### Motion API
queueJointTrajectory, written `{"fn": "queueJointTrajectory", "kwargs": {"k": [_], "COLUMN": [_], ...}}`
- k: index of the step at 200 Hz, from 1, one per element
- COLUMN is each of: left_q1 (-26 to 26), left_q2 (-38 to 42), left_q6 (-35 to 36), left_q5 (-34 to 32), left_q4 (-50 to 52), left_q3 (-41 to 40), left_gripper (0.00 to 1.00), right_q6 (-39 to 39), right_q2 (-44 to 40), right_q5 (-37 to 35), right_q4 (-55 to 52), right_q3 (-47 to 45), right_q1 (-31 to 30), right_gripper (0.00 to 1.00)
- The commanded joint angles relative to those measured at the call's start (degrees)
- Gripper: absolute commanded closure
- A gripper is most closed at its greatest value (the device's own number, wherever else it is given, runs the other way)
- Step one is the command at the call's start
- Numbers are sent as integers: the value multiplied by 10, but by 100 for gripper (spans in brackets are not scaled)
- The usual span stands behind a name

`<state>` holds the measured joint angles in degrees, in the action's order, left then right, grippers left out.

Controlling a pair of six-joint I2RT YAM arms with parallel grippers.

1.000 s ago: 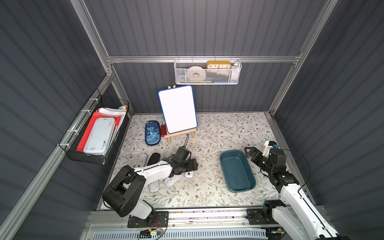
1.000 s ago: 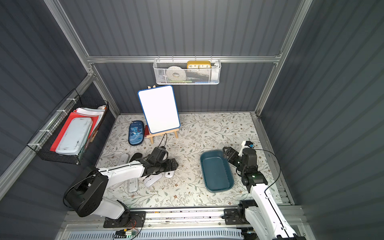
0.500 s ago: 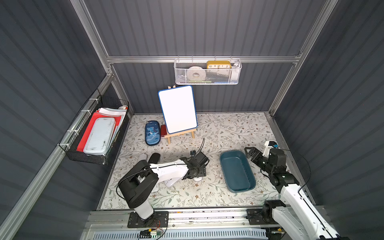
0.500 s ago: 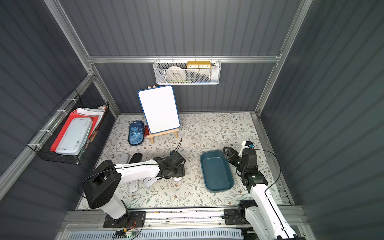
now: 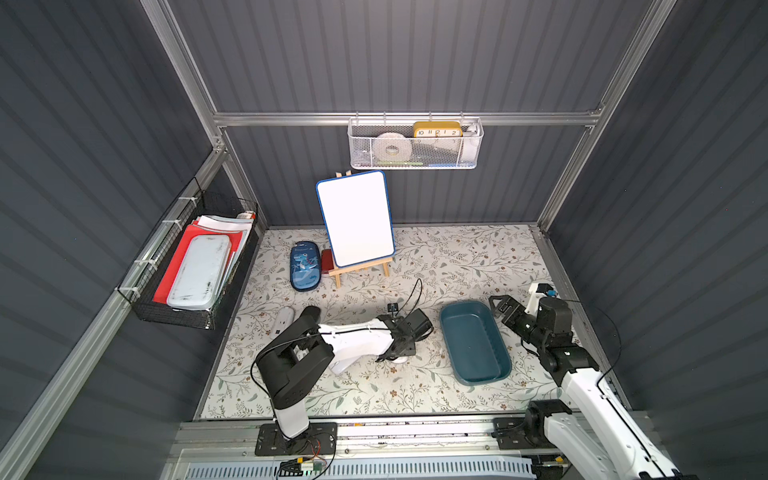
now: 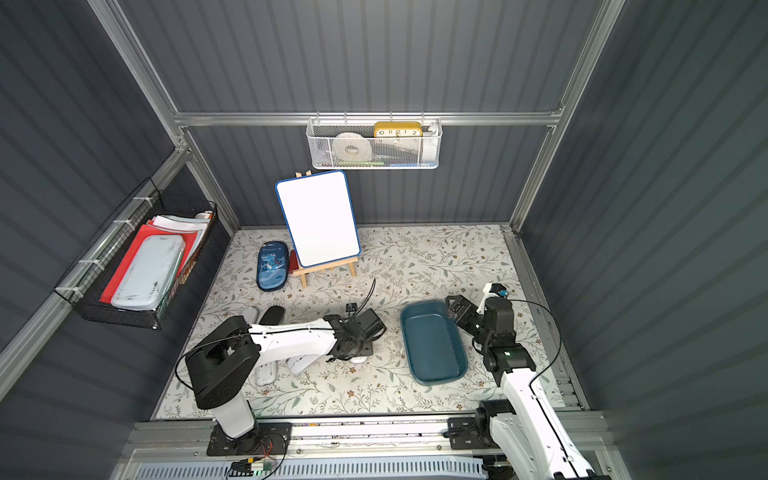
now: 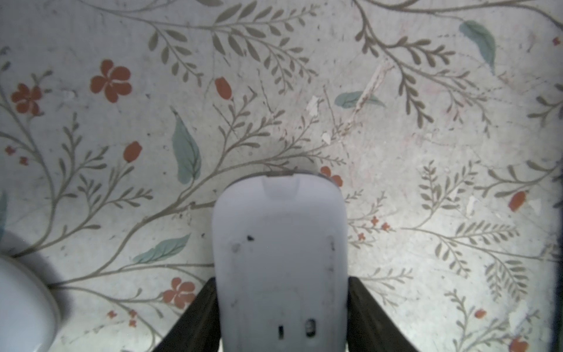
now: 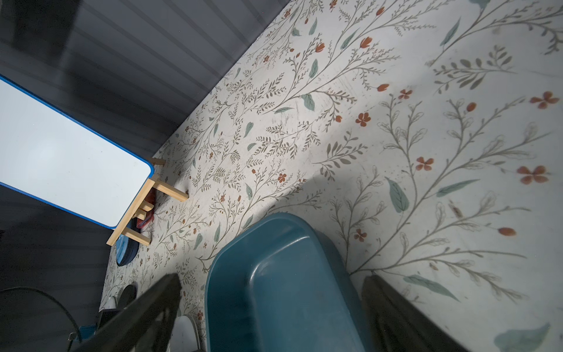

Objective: Put the mouse in the storage box
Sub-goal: Pick up the mouse from the center of the board.

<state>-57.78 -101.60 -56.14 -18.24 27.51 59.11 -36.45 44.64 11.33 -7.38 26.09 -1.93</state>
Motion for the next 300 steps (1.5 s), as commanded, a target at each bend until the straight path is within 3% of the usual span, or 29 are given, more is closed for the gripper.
{"fn": "queueJointTrajectory", "kwargs": {"k": [1,26,42,73,108,132,161,187,235,300], "left_q1": [-9,-9,-10,-2,0,0,0,1,0,1], "left_q2": [0,61,106,211,279,349,412,407,370,360], "left_q6": [-16,21,50,126,211,312,422,477,492,470], "left_q5": [48,15,-47,-65,-59,-49,-54,-49,-29,-1], "left_q4": [60,37,25,-62,-119,-210,-325,-355,-336,-334], "left_q3": [-15,7,27,11,18,-16,-75,-82,-65,-73], "left_gripper": [53,56,66,53,51,52,52,52,53,52], "right_q6": [-4,-14,-27,-53,-117,-161,-119,-94,-83,-21], "right_q2": [-1,5,12,27,47,61,76,90,142,230], "right_q5": [6,52,91,157,230,278,264,248,212,156], "right_q4": [-8,-13,-10,-19,22,83,54,45,78,45], "right_q3": [6,20,32,63,82,98,161,211,263,334], "right_q1": [0,0,-1,-1,-7,-41,-116,-179,-266,-327], "right_gripper": [3,4,7,9,12,15,16,18,23,30]}}
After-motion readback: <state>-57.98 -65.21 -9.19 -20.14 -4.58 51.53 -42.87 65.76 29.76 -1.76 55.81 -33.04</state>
